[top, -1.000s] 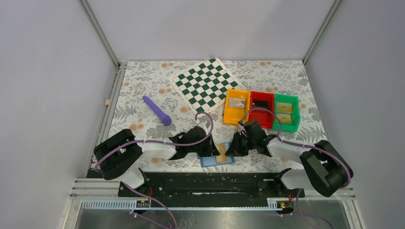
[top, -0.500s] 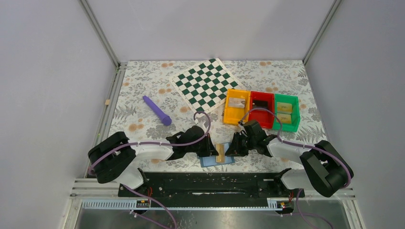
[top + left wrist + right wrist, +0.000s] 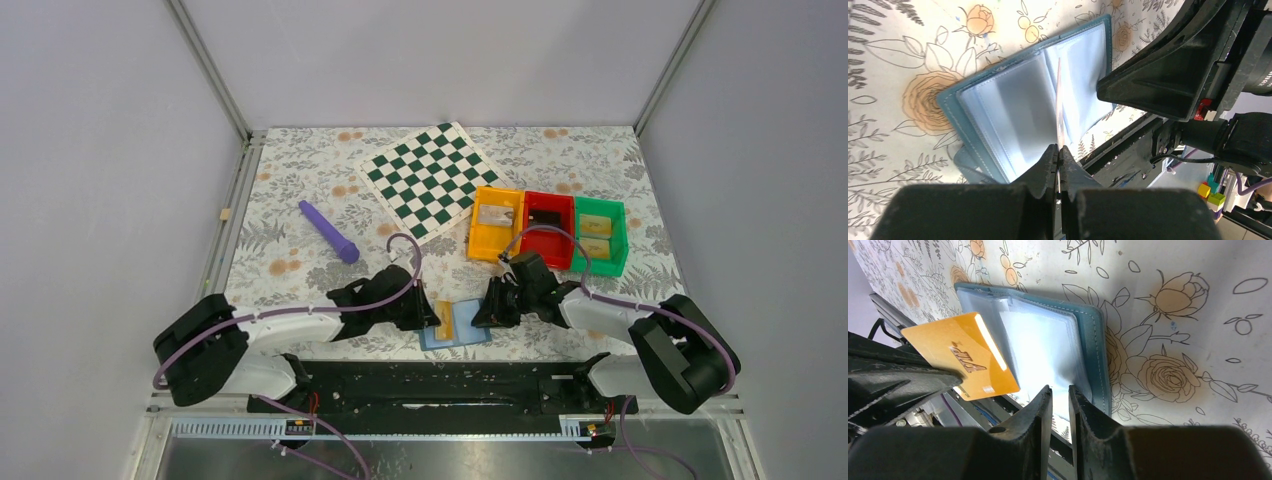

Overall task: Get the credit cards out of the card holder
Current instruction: Remove the credit card from the card holder, then place the credit card in the storage box.

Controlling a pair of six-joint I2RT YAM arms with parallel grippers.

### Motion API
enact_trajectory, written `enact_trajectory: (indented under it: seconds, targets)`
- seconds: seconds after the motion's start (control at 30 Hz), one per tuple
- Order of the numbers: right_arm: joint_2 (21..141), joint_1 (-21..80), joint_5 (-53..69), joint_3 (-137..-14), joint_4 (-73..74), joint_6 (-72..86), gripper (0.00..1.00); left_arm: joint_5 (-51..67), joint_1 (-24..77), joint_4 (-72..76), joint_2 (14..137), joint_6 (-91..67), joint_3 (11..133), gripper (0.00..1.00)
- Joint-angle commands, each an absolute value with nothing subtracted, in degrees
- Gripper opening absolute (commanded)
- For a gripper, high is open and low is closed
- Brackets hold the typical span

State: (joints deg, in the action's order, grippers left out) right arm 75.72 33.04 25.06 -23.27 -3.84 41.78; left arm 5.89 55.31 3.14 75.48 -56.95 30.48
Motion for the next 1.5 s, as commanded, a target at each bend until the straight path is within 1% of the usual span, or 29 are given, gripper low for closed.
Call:
enact_trajectory:
  seconds: [0.0, 0.1, 0.23, 0.37, 0.47, 0.67, 0.83, 0.93, 1.0, 1.07, 1.3, 1.47]
  targets:
    - [75.2, 32.6, 20.0, -22.9, 2.0, 38.1, 0.27, 2.4, 54.1, 0.5, 70.5, -54.9, 29.2, 0.00]
    - [74.3, 32.6, 21.3, -23.7, 2.1, 36.5, 0.29, 3.0, 53.5, 0.1, 68.4, -53.6, 29.0, 0.00]
    - [72.6, 32.6, 24.5, -27.4, 7.4, 30.4, 0.33, 5.4, 52.6, -1.8, 66.7, -50.9, 29.3, 0.00]
    - [66.6, 32.6, 27.5, -31.9, 13.4, 23.8, 0.38, 10.1, 52.1, -2.8, 64.7, -47.3, 30.3, 0.00]
    - [61.7, 32.6, 30.1, -35.4, 18.3, 19.1, 0.40, 12.4, 52.1, -4.7, 62.9, -44.8, 31.1, 0.00]
    - [56.1, 32.6, 37.0, -38.0, 16.8, 16.1, 0.44, 18.7, 52.2, -7.2, 59.4, -40.8, 32.2, 0.00]
    - [57.5, 32.6, 45.8, -37.7, 10.8, 17.8, 0.45, 28.7, 52.1, -5.2, 58.0, -39.8, 32.2, 0.00]
    - [60.2, 32.6, 52.0, -37.3, 6.3, 19.6, 0.46, 32.3, 52.2, -4.9, 58.9, -39.5, 32.3, 0.00]
    - [61.4, 32.6, 52.8, -37.3, 5.2, 20.2, 0.51, 32.9, 52.1, -5.4, 59.5, -39.1, 32.5, 0.00]
    - [62.1, 32.7, 52.7, -37.1, 4.0, 20.5, 0.52, 33.4, 52.2, -5.2, 59.4, -39.1, 32.3, 0.00]
    - [66.0, 33.4, 54.9, -36.7, 3.0, 20.5, 0.51, 35.6, 52.3, -2.9, 58.2, -39.6, 31.8, 0.00]
    - [67.0, 35.4, 57.1, -35.9, -1.3, 22.4, 0.52, 37.5, 52.3, -0.9, 58.5, -40.4, 31.5, 0.00]
